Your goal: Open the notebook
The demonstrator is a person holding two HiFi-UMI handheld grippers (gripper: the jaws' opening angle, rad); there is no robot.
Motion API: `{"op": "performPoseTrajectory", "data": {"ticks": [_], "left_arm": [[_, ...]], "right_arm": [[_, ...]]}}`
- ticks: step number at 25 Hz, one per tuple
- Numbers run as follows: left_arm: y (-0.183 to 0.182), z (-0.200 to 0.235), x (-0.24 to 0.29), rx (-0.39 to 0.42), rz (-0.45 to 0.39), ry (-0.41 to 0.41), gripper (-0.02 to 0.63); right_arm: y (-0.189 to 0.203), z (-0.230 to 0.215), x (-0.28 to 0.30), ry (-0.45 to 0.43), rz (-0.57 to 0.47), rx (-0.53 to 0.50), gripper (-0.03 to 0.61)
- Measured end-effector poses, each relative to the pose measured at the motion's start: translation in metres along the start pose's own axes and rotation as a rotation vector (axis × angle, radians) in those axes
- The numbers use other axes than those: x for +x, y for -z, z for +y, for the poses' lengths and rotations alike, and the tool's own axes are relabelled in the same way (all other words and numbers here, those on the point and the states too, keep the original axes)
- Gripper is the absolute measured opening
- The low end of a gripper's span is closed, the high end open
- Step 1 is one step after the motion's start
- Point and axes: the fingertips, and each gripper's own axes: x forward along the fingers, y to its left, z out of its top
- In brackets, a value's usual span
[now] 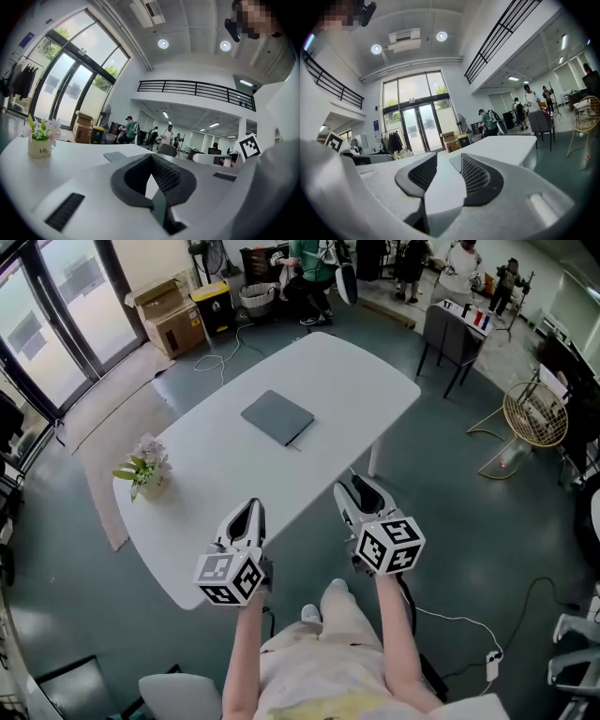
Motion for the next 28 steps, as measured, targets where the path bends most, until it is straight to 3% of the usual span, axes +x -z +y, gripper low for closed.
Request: {"op": "performPoseTrajectory", "data": {"ticks": [15, 28], "left_arm": [[-0.002, 0.048, 0.082, -0.080, 0.033, -0.086, -0.002], [0.013, 0.090, 0.171, -0.188, 0.080, -0.205, -0.002]], "right_arm": [[-0.016, -0.049, 0.101, -0.045, 0.067, 0.054, 0.144], [-0.017, -0.102, 0.215, -0.138, 0.207, 0.077, 0.144]]}}
